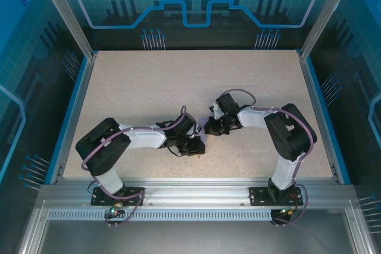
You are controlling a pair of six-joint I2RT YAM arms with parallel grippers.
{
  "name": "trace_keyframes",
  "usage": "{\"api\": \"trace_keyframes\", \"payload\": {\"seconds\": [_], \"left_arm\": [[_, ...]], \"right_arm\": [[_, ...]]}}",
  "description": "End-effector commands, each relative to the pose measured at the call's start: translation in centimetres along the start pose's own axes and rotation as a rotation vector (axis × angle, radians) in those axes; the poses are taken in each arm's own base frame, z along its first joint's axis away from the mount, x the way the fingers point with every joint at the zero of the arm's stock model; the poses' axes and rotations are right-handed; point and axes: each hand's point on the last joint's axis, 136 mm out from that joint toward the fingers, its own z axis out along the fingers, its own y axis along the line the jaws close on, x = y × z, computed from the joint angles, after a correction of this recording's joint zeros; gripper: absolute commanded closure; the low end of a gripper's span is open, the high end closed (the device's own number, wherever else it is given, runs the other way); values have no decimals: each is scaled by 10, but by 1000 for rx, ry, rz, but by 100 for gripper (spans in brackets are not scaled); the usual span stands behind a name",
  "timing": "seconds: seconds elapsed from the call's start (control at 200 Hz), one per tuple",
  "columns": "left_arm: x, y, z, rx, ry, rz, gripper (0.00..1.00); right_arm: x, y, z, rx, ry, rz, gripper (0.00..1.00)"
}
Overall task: Fold a paper plane with a square sheet of paper (fold left side to right side)
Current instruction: Fold the wing for the fifth time at the center of the table.
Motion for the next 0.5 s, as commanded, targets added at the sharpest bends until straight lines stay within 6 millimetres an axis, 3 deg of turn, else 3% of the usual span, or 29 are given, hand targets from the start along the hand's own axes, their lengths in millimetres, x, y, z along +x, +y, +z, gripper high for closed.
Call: {"api": "trace_keyframes", "payload": {"seconds": [0.0,0.495], "left_arm": [[0,3,6,-13,11,17,83],[15,21,0,-47,14,-14,83]], "right_arm": [[40,-57,19,214,117,67,92],[45,-63,20,236,139,73,92]]}}
